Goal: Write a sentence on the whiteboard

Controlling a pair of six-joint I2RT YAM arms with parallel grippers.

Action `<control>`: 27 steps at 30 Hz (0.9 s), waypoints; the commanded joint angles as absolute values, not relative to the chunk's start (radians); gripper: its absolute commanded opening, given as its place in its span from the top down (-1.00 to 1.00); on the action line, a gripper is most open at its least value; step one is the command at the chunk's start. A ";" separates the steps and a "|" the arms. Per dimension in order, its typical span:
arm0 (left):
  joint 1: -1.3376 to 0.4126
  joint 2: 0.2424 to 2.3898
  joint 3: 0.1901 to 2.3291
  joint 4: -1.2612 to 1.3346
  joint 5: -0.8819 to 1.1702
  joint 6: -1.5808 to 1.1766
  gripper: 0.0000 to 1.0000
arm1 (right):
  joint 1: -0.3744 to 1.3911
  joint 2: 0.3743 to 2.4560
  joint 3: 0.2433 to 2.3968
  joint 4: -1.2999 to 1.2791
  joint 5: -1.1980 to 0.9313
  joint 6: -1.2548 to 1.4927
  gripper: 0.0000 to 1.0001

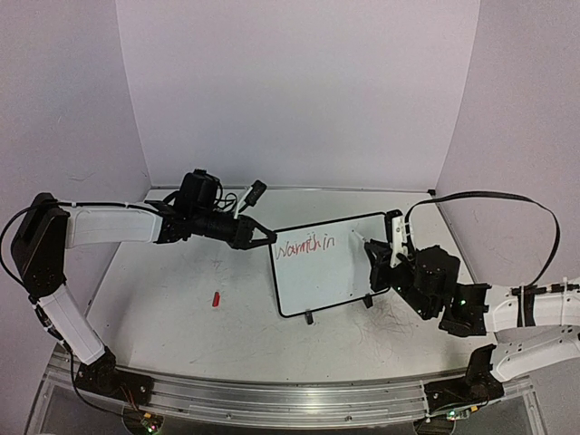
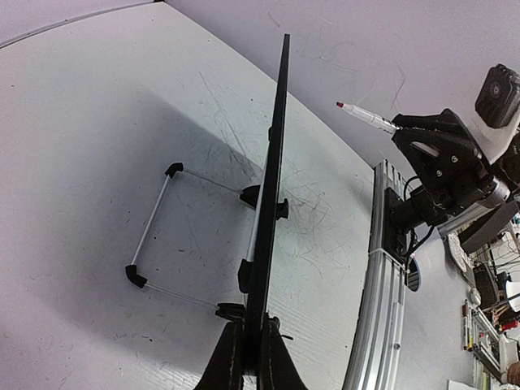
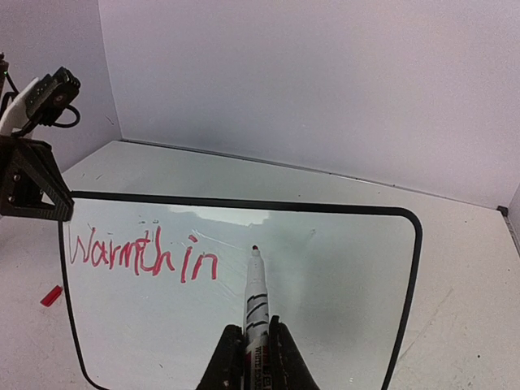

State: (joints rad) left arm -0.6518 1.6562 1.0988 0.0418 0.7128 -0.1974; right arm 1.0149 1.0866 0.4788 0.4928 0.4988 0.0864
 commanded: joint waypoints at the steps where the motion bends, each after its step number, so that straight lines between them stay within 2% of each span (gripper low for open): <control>1: -0.643 1.634 1.108 0.040 0.706 -0.184 1.00 | 1.009 1.100 0.486 0.501 0.461 0.075 1.00; 27: -0.643 1.634 1.108 0.043 0.718 -0.188 1.00 | 0.944 1.216 0.568 0.554 0.431 0.080 1.00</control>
